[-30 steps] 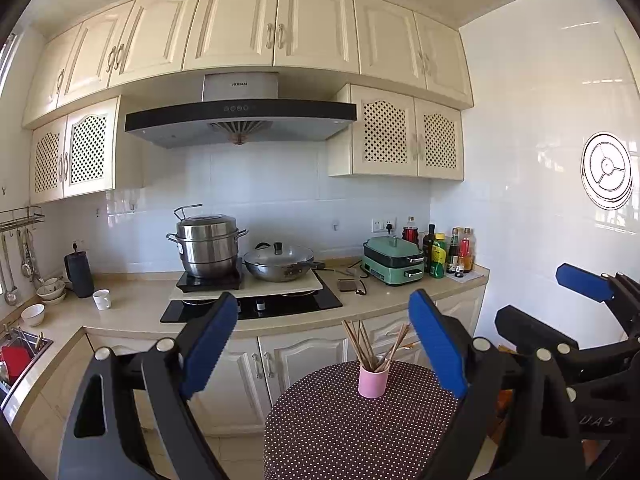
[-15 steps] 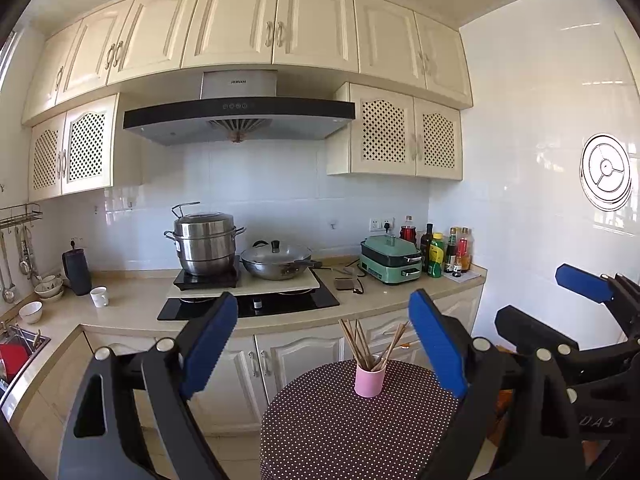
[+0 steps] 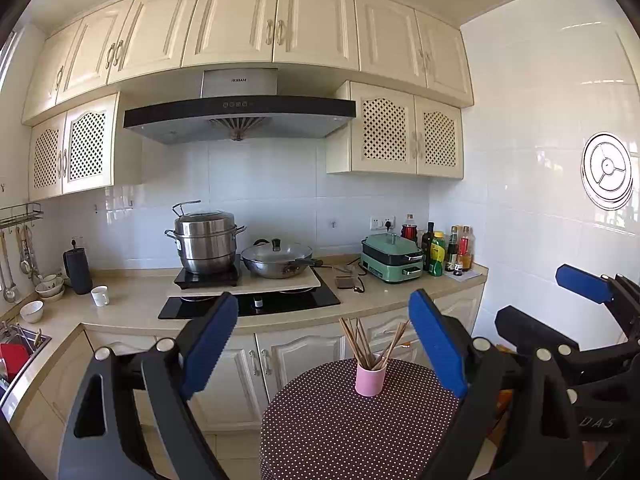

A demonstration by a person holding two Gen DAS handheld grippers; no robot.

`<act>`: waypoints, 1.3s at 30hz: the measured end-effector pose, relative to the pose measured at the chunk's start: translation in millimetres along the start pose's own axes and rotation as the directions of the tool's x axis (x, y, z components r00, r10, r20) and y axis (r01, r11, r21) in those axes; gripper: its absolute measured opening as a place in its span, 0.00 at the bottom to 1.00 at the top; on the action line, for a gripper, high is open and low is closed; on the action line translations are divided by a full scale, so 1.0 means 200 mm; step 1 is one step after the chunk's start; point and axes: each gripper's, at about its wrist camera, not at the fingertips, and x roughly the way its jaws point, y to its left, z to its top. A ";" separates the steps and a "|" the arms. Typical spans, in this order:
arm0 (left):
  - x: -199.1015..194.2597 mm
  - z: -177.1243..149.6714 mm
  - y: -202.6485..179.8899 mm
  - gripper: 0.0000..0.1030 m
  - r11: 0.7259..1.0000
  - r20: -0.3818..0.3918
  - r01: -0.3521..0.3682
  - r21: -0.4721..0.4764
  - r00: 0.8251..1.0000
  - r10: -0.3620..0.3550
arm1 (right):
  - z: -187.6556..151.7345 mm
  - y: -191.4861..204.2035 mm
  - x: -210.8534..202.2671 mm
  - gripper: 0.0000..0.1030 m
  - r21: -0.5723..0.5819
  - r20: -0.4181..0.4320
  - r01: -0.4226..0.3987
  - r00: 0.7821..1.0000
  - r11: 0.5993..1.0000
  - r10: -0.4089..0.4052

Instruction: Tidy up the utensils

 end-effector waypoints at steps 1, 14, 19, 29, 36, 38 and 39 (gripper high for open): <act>0.00 0.00 0.00 0.83 1.000 -0.001 0.000 0.000 1.000 0.000 | 0.00 0.00 0.00 0.93 0.000 0.000 0.001 1.000 1.000 -0.001; 0.02 0.00 0.02 0.83 1.000 -0.004 -0.002 0.007 1.000 0.002 | 0.00 0.00 0.00 0.93 0.001 -0.001 0.002 1.000 1.000 -0.002; 0.02 0.00 0.02 0.83 1.000 -0.006 -0.002 0.005 1.000 0.002 | -0.01 0.01 0.01 0.93 0.001 -0.004 0.003 1.000 1.000 -0.003; 0.03 0.01 0.02 0.83 1.000 -0.006 -0.005 0.007 1.000 0.005 | -0.01 0.01 0.02 0.93 0.001 -0.009 0.002 1.000 1.000 -0.002; 0.04 0.00 0.03 0.83 1.000 -0.011 -0.005 0.005 1.000 0.005 | -0.02 0.02 0.02 0.93 -0.001 -0.013 0.000 1.000 1.000 0.000; 0.04 0.00 0.03 0.83 1.000 -0.011 -0.008 0.006 1.000 0.008 | -0.02 0.02 0.02 0.93 0.000 -0.014 0.001 1.000 1.000 -0.001; 0.04 0.00 0.03 0.83 1.000 -0.011 -0.008 0.005 1.000 0.008 | -0.02 0.02 0.02 0.93 0.000 -0.013 0.001 1.000 1.000 -0.001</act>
